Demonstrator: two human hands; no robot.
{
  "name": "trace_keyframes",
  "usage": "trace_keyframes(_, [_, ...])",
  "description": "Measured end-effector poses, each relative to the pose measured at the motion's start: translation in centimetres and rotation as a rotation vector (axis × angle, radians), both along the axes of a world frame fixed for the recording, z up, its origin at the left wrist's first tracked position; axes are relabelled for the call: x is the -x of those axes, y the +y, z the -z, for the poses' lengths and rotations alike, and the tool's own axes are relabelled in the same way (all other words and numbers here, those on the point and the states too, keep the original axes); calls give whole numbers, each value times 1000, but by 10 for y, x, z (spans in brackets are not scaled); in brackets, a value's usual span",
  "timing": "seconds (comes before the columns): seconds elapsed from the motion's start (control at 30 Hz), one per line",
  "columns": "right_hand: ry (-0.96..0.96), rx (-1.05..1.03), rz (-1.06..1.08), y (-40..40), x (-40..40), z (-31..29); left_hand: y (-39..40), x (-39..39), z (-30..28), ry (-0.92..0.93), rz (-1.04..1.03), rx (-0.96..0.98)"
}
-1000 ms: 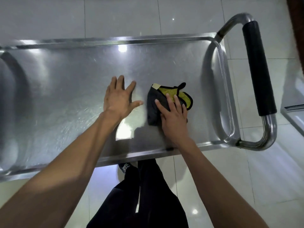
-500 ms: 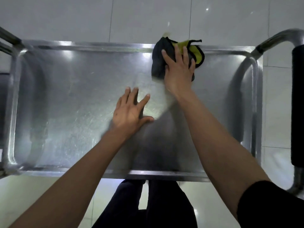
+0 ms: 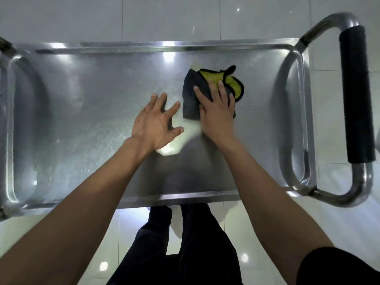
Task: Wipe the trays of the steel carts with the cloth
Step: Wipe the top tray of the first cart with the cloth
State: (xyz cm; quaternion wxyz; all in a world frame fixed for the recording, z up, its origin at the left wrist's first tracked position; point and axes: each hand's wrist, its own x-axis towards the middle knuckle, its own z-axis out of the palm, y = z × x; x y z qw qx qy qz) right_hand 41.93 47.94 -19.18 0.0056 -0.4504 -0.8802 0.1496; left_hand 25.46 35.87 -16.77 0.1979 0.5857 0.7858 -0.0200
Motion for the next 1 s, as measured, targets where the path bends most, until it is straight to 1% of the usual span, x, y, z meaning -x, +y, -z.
trace_keyframes(0.1, [7,5,1,-54,-34,0,-4,13,-6,3,96,59])
trace_keyframes(0.2, [-25,1,14,-113,-67,1,-6,17,-10,54,157,38])
trace_keyframes(0.3, [-66,-25,10,-169,-98,5,-11,12,-10,85,70,52])
trace_keyframes(0.37, [-90,-46,-9,-198,-115,9,-19,9,-8,144,17,69])
trace_keyframes(0.47, [-57,-16,79,-220,-122,7,-33,16,-5,145,6,35])
trace_keyframes(0.53, [-51,3,120,-223,-115,3,-41,23,-1,133,38,8])
trace_keyframes(0.63, [-30,11,120,-217,-101,-2,-44,30,3,133,78,-27])
trace_keyframes(0.77, [-28,-16,82,-201,-80,-2,-42,32,8,140,76,-1])
trace_keyframes(0.83, [-42,-28,87,-186,-63,0,-42,36,11,154,68,-15])
trace_keyframes(0.9, [-49,-32,93,-166,-42,1,-44,42,11,175,96,-93])
trace_keyframes(0.97, [-34,-43,72,-140,-21,1,-45,48,12,154,122,-149])
trace_keyframes(1.0, [-22,-41,63,-126,-11,1,-45,50,14,133,120,-145])
